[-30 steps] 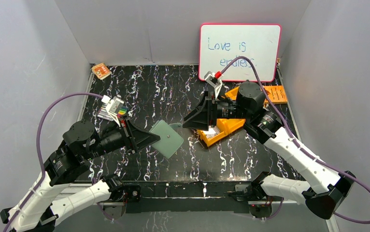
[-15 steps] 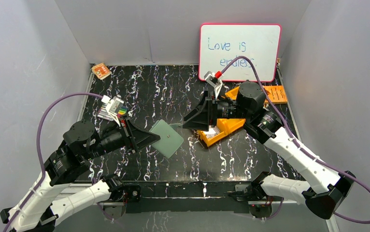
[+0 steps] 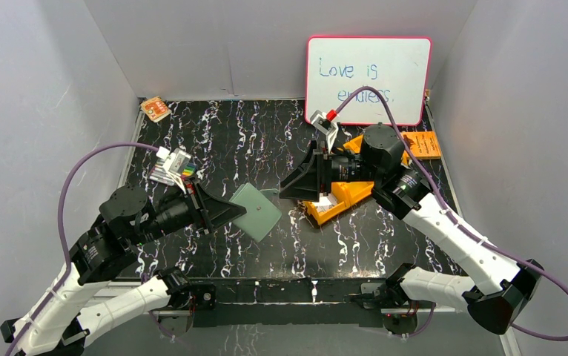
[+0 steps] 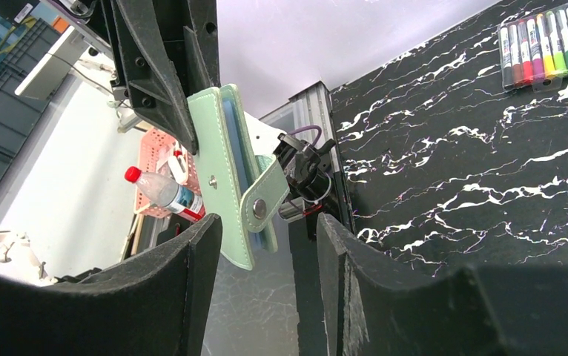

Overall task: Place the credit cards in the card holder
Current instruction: Close the card holder at the center of the board.

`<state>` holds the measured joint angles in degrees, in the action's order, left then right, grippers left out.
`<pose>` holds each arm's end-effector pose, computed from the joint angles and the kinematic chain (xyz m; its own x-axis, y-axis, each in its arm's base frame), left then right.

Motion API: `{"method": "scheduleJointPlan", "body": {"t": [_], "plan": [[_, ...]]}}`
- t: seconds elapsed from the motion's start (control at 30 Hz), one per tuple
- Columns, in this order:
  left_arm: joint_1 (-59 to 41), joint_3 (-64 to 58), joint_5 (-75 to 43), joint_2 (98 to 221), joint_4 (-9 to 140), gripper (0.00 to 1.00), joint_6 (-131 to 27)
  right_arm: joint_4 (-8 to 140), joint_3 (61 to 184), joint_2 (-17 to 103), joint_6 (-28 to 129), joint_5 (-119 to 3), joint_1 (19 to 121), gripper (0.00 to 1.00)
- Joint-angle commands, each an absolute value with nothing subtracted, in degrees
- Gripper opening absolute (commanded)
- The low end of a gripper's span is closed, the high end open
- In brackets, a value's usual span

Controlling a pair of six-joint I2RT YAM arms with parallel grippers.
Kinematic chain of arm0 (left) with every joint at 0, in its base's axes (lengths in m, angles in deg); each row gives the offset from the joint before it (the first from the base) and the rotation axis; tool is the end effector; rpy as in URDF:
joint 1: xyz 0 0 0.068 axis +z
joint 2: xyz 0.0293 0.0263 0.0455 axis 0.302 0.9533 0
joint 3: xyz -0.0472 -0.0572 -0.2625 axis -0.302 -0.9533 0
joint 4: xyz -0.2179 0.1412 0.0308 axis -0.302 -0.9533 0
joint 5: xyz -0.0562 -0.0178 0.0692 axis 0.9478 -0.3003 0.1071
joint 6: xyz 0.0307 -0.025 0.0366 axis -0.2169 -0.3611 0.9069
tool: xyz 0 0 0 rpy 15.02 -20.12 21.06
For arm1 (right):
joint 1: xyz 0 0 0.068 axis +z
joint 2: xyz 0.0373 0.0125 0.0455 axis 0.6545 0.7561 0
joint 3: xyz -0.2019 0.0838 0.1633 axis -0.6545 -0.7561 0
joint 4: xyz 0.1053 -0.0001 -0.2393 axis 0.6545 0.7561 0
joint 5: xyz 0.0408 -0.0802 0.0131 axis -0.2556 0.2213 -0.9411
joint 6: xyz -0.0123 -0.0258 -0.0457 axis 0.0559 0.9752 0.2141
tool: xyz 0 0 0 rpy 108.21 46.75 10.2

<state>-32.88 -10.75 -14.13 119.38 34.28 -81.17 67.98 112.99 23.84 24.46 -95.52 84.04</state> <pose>0.0581 -0.0801 0.4386 -0.5705 -0.3271 -0.7533 0.6575 0.3677 -0.6576 0.1549 0.1797 0.4254 -0.5271 0.0334 -0.8491 -0.8491 0.0206 0.5279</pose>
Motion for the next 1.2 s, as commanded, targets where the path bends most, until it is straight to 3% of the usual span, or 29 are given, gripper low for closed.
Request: {"method": "scheduleJointPlan", "body": {"t": [0.0,0.5,1.0,1.1,1.17], "plan": [[-32.83,-10.47,-13.93,118.82,36.49,0.0,-81.71,64.59,115.0,23.52,23.93,-96.15,84.35,0.57],[-32.78,-11.01,-14.13,118.76,36.51,0.0,-81.83,65.49,116.22,24.52,23.92,-95.21,85.09,0.56],[-32.78,-11.41,-14.61,118.54,36.37,0.0,-81.66,67.23,116.57,24.2,24.67,-93.51,85.2,0.21],[-32.78,-11.44,-14.86,118.5,36.16,0.0,-81.57,68.44,116.98,24.2,25.41,-92.91,85.19,0.04],[-32.78,-11.44,-15.03,118.47,35.97,0.0,-81.57,69.76,117.54,24.2,26.19,-92.55,85.23,0.0]]}}
